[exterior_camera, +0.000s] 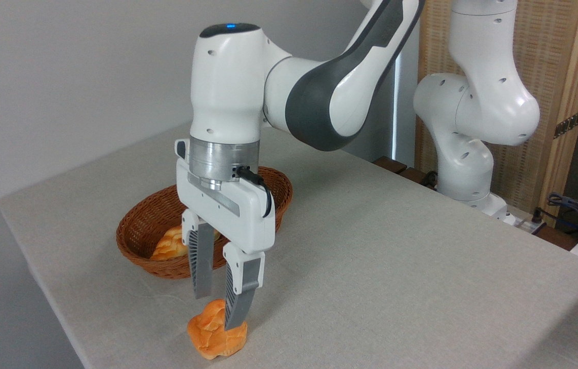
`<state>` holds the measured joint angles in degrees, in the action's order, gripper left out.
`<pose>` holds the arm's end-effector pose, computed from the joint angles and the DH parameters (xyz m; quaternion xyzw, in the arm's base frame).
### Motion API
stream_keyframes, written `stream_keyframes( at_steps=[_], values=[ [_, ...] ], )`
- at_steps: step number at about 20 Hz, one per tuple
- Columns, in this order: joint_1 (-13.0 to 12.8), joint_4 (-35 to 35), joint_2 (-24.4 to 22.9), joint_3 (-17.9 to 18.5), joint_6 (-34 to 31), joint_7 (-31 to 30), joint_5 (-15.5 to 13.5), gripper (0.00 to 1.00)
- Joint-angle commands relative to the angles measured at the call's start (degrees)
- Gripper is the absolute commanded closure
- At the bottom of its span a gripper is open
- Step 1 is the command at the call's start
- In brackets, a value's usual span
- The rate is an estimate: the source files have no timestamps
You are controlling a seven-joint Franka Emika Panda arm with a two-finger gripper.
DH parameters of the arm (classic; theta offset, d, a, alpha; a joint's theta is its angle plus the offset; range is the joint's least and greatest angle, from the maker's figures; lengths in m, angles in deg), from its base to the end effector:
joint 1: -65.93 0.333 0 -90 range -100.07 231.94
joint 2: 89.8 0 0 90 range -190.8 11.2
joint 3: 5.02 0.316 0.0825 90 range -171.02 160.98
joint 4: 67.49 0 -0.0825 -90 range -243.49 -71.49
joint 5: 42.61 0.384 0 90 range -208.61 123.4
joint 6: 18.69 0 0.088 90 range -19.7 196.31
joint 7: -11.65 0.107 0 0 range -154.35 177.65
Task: Put bread into the basket
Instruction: 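Lower the gripper onto the round orange bun and close on it, then lift the gripped bun and carry it over the wicker basket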
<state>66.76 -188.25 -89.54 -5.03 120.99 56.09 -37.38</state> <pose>0.5731 0.0084 0.4482 -0.9042 0.3937 -0.1361 0.0944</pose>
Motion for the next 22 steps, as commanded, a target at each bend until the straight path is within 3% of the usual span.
stream_keyframes(
  at_steps=[1,8,9,10,12,13,14,22],
  values=[
    [-0.3,-0.7,0.7,0.3,1.6,0.7,1.4,0.0],
    [-0.5,-1.3,2.8,-0.5,4.1,0.7,1.4,0.0],
    [-0.6,-1.4,2.8,-0.5,4.1,0.7,1.4,0.09],
    [-0.5,-1.4,2.8,-0.5,4.1,1.3,1.4,0.28],
    [-0.5,-1.4,2.8,-0.5,4.1,3.0,1.4,0.57],
    [-0.5,-1.4,2.8,-0.5,4.1,3.1,1.4,0.68],
    [-0.5,-1.4,2.8,-0.5,4.0,3.1,1.4,0.72],
    [-0.5,-1.4,2.8,-0.5,3.9,3.2,1.4,0.76]
  ],
)
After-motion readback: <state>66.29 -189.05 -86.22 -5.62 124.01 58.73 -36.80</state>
